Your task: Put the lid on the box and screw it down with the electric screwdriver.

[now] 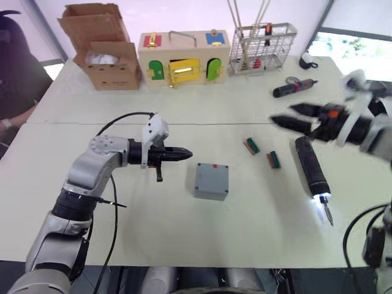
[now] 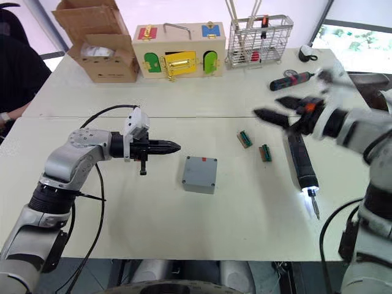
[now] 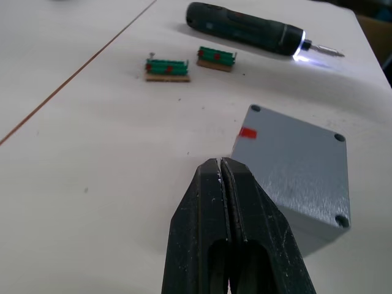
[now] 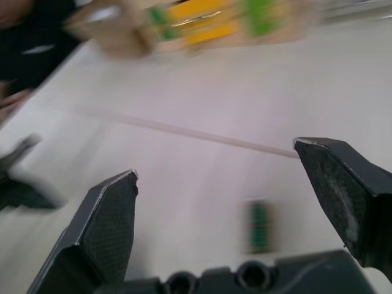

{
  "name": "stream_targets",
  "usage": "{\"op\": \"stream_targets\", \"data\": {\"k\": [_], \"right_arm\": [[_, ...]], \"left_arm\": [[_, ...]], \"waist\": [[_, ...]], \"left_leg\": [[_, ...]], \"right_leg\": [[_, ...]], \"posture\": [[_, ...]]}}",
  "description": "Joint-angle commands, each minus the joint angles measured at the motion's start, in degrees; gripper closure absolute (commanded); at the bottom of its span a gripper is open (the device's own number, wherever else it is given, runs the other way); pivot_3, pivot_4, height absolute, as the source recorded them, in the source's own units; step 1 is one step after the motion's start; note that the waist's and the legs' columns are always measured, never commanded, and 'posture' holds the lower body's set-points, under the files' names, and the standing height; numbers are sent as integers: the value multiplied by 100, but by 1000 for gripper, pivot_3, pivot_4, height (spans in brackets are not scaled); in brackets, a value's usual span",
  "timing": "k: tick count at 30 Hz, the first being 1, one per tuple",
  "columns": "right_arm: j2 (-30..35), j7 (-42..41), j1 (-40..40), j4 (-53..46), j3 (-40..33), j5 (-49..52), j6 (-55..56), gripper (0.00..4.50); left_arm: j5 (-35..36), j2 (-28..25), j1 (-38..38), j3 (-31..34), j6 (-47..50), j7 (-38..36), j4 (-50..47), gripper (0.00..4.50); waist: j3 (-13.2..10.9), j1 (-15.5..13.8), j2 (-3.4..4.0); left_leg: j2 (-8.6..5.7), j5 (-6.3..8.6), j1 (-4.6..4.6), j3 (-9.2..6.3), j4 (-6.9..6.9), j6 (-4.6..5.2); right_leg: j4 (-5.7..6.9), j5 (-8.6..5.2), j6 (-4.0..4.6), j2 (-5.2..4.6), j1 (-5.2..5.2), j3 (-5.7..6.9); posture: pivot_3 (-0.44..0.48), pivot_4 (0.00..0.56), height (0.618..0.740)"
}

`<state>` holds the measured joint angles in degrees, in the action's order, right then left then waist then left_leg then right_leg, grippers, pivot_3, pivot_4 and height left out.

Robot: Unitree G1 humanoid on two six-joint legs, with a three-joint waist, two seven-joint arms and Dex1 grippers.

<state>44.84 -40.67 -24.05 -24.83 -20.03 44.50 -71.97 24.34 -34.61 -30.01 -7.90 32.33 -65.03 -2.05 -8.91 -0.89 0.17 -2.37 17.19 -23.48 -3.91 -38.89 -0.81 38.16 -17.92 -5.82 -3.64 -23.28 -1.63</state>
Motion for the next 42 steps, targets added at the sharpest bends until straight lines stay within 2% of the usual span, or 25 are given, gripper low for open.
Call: {"op": "stream_targets", "data": {"k": [1,4,8,14,18,23,28,33,35,42], "right_arm": [[4,-129,974,-1128,478,163,308,6],[-4,-46,1543,-1528,905,-51,667,6],[1,62,1900,-1739,1356,-234,938,6],[-94,245,1882,-1760,1670,-283,1068,6],[-51,304,1847,-1781,1912,-369,1155,6],[-36,285,1889,-1746,2091,-353,1196,6],[-359,377,1756,-1572,2419,-354,1261,6],[-732,514,1613,-1582,2499,-198,1142,6],[-689,571,1624,-1690,2440,-214,1090,6],[359,232,1799,-1765,1487,-303,1284,6]], "left_arm": [[53,-250,453,64,159,-31,-288,4500],[-108,-432,840,-135,164,25,-668,4500],[-369,-451,1148,-395,20,195,-948,4500],[-498,-250,1225,-627,-45,392,-1109,4500],[-462,164,1034,-541,-185,597,-837,4500],[-699,263,680,-746,-564,377,-391,4500],[-778,669,57,-890,-898,116,369,4500],[-1074,996,-295,-936,-1364,145,1084,4500],[-1111,1039,-322,-857,-1391,169,1241,4500],[-1098,389,220,-482,-1176,213,850,4500]], "waist": [[-4,4,6],[-9,20,5],[-5,15,-2],[-5,22,-2],[-5,4,-3],[-5,20,-3],[-5,13,-3],[-4,24,-4],[-4,28,-4],[-5,27,-4]], "left_leg": [[-9,1,-3,0,-1,1],[-19,2,-12,27,-31,6],[-15,14,40,21,-26,29],[-11,14,38,17,-22,28],[-11,14,36,16,-21,27],[-11,14,32,13,-23,27],[-11,13,32,13,-25,27],[-10,13,32,11,-24,27],[-10,12,31,11,-24,24],[-11,11,25,10,-23,24]], "right_leg": [[-1,0,0,-8,-2,-2],[-7,0,0,-21,-3,-13],[-9,5,-7,-20,50,-12],[-9,5,-7,-16,45,-10],[-9,5,-7,-16,44,-7],[-10,5,-7,-13,42,-2],[-11,5,-7,-10,42,8],[-9,5,-7,-5,41,11],[-7,5,-7,-5,38,11],[-8,5,-8,-7,31,9]], "posture": [[0,150,740],[0,150,740],[0,150,740],[0,150,740],[0,150,740],[0,150,740],[0,150,740],[0,150,740],[0,150,740],[0,150,740]]}}
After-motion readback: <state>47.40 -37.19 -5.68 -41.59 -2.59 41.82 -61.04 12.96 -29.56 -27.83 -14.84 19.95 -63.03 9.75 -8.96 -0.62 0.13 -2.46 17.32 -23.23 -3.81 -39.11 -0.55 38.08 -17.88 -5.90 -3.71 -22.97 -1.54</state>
